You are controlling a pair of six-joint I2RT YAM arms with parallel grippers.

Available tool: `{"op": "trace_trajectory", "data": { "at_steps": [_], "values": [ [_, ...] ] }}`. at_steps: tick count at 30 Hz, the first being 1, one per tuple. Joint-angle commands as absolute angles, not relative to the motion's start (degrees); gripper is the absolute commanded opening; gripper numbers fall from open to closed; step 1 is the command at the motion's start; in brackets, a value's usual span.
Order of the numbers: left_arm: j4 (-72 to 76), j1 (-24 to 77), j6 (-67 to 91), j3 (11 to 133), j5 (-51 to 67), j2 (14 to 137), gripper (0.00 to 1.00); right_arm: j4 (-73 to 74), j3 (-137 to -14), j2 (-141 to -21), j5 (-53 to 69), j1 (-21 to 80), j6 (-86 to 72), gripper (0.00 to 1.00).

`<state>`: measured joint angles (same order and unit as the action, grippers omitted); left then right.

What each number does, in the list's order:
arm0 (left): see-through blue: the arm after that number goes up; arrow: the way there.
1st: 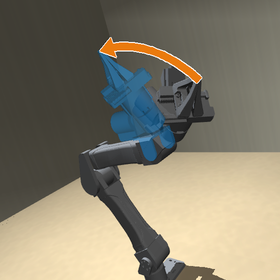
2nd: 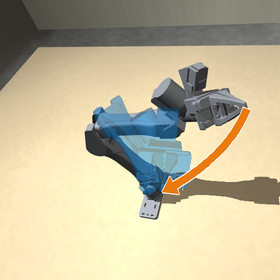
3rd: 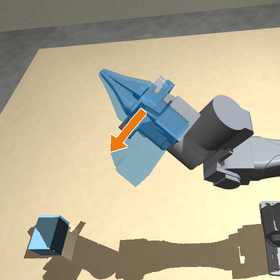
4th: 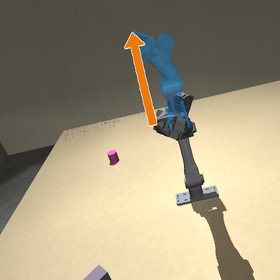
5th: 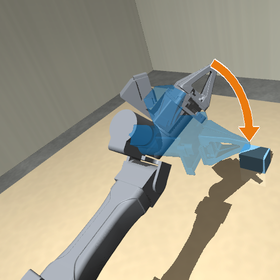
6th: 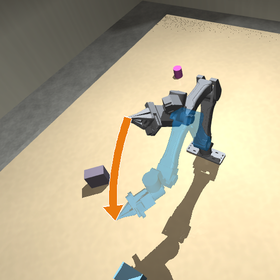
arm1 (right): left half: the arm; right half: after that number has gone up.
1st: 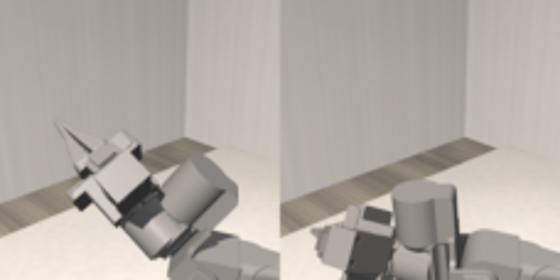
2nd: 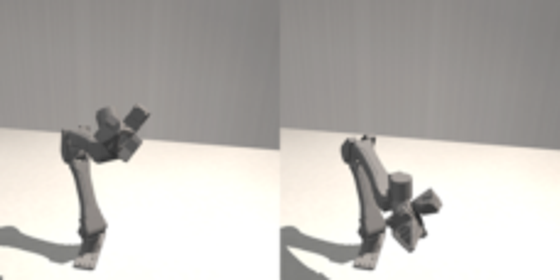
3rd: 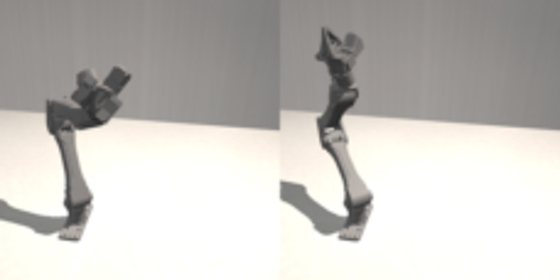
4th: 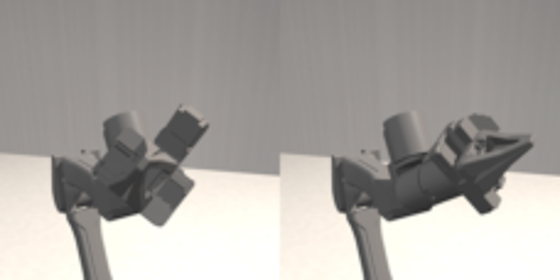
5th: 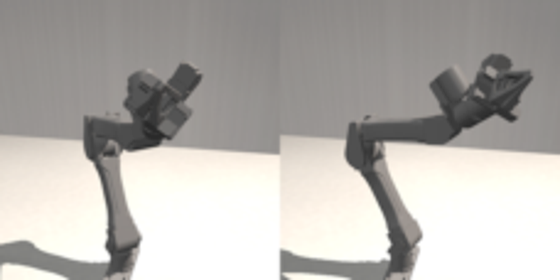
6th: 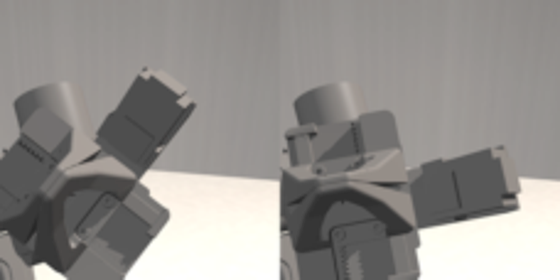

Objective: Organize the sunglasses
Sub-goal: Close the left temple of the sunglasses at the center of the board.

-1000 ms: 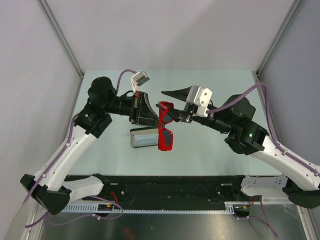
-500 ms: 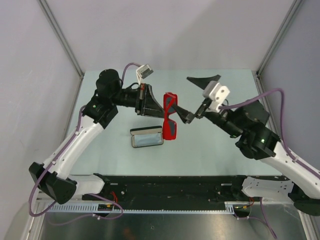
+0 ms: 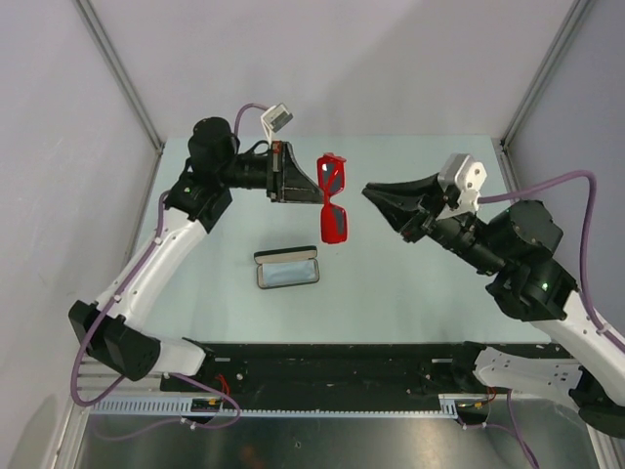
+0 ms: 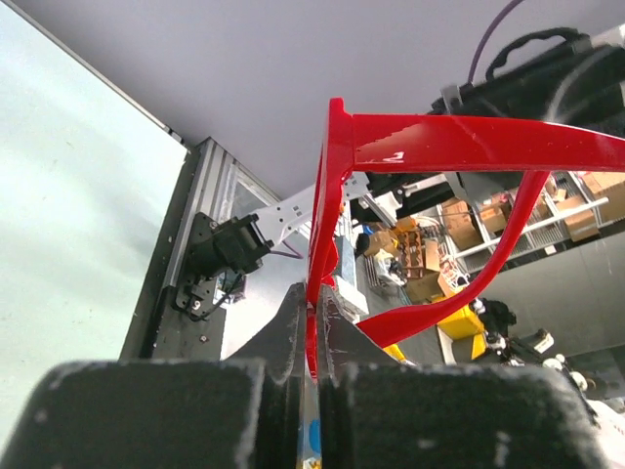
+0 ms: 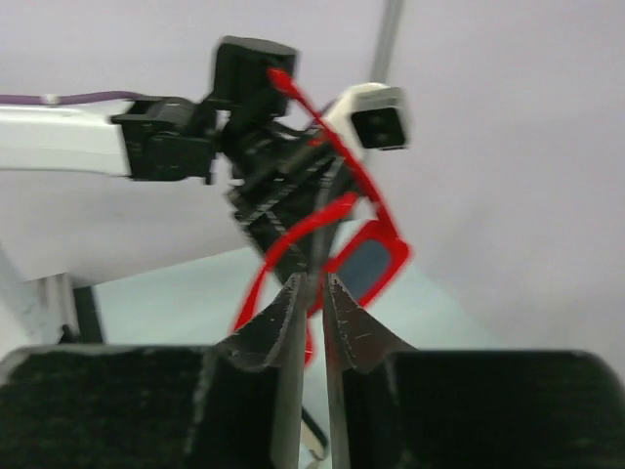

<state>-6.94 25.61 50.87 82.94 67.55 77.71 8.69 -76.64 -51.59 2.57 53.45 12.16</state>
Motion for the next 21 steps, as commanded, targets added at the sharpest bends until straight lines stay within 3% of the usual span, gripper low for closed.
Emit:
{"op": "trace_trajectory", "data": {
  "at_steps": [1,4,21],
  "values": [
    [-5.01,25.31,49.13,84.02,64.69,77.96,0.00,7.12,-77.26,-56.41,16.33,53.44,2.38,0.12],
    [-5.01,25.31,48.60,83.94,63.37,78.13,0.00,6.42,-77.26,-58.88,20.29,53.44,0.26,0.00],
    [-5.01,25.49,45.44,79.98,66.27,72.34,0.00,3.25,-77.26,-63.28,30.23,44.21,-3.08,0.00]
  ]
}}
